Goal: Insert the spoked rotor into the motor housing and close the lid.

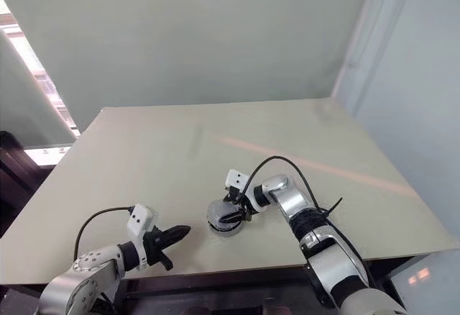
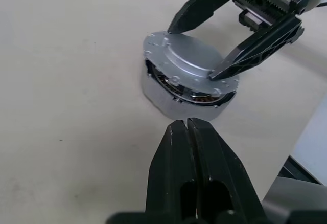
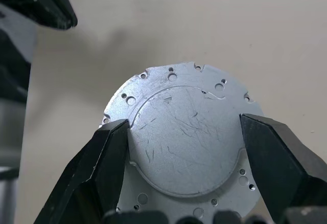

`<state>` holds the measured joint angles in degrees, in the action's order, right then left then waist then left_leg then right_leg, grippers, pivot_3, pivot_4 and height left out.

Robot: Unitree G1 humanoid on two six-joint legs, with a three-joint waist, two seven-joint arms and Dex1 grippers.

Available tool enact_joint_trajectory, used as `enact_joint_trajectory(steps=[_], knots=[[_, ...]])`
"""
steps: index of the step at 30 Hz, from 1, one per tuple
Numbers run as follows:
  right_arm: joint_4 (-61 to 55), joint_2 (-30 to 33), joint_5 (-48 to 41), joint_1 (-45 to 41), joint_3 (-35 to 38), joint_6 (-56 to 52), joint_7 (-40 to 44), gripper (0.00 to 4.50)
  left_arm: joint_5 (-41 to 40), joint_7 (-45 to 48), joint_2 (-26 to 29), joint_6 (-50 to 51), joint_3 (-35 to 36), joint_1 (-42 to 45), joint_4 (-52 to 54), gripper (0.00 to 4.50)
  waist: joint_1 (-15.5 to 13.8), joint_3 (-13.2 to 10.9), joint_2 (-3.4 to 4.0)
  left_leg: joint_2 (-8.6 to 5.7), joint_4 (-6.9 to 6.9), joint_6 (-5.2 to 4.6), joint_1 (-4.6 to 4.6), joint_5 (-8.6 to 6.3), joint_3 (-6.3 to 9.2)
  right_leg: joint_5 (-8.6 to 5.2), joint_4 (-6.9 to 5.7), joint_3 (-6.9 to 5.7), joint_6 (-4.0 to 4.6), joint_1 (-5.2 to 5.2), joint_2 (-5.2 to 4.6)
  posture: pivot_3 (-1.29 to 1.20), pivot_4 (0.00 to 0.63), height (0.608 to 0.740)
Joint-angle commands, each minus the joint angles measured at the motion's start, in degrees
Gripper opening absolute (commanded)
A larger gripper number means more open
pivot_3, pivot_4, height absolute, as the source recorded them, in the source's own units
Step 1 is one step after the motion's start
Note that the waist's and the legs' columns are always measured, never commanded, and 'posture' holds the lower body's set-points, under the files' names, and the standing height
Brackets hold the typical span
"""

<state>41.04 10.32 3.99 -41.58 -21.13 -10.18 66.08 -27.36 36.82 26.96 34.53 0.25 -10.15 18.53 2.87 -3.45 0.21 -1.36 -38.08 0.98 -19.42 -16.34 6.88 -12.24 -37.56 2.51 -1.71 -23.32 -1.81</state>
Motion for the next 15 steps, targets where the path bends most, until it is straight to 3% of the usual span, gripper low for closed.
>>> enact_joint_trajectory(steps=[1,15], knots=[[-2.4,0.8,2.2,0.7,-1.5,-1.6,-2.0,3.24,0.7,0.3,-0.4,-1.6,-0.6,1.4,0.2,0.0,0.0,0.0,0.0,0.0,-0.02,0.0,0.02,0.02,0.0,0.0,-0.05,0.0,0.0,0.01,0.0,0.0,0.0,0.74],[-5.5,3.8,5.2,0.7,-6.7,-6.2,0.4,3.24,1.2,0.9,-1.2,-2.8,-1.6,2.8,-1.6,0.0,0.0,0.0,0.0,-0.05,0.03,-0.02,0.02,0.13,0.03,0.0,-0.06,-0.01,0.0,0.01,-0.03,0.0,0.0,0.74]])
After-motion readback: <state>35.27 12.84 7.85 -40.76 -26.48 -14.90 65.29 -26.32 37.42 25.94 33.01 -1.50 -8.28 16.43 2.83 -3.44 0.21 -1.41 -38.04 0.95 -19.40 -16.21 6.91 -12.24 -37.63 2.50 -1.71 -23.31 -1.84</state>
